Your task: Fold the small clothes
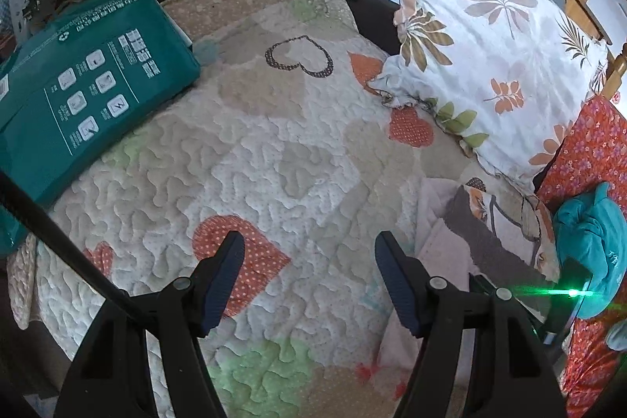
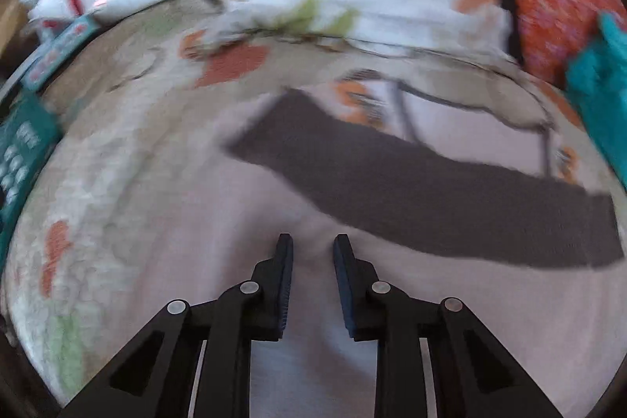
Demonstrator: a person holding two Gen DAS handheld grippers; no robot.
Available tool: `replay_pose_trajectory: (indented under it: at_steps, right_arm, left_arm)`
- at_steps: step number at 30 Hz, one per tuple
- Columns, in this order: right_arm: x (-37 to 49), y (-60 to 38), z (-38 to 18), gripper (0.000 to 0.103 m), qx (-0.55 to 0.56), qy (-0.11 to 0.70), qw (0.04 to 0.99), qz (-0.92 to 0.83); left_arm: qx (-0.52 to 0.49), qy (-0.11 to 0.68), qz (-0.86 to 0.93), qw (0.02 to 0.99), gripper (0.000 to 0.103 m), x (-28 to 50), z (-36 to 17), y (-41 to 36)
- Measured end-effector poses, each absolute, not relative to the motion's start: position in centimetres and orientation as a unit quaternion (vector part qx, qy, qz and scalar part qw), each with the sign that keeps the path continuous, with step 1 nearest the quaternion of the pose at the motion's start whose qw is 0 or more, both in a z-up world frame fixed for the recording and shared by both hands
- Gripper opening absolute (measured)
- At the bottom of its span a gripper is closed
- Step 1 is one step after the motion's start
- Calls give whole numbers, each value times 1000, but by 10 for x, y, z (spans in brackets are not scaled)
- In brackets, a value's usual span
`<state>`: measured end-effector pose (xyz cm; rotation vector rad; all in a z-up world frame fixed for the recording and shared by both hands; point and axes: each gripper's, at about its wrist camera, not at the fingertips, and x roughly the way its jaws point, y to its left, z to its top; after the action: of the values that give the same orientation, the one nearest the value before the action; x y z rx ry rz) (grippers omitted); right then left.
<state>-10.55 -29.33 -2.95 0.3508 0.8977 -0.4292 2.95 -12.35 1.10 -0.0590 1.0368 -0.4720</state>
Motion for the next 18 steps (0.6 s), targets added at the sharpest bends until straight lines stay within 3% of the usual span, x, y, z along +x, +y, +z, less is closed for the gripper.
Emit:
replay_pose_trajectory:
  at_steps: [3, 8, 13, 18]
  right_arm:
    - [-108, -277, -13, 25, 180, 416, 877, -162]
    - [-128, -236, -3, 27, 95, 426, 888, -143]
    - [-152, -196, -9, 52, -20, 444, 886, -133]
    - [-161, -170, -25, 56, -97, 464, 869, -140]
  left_arm:
    - [-13, 476, -211, 853, 68, 31, 15, -120]
    - [3, 453, -185, 872, 68, 33, 21, -113]
    - [4, 434, -175, 884, 68, 31, 27, -108]
    - [4, 430, -175, 886, 68, 30, 29, -106]
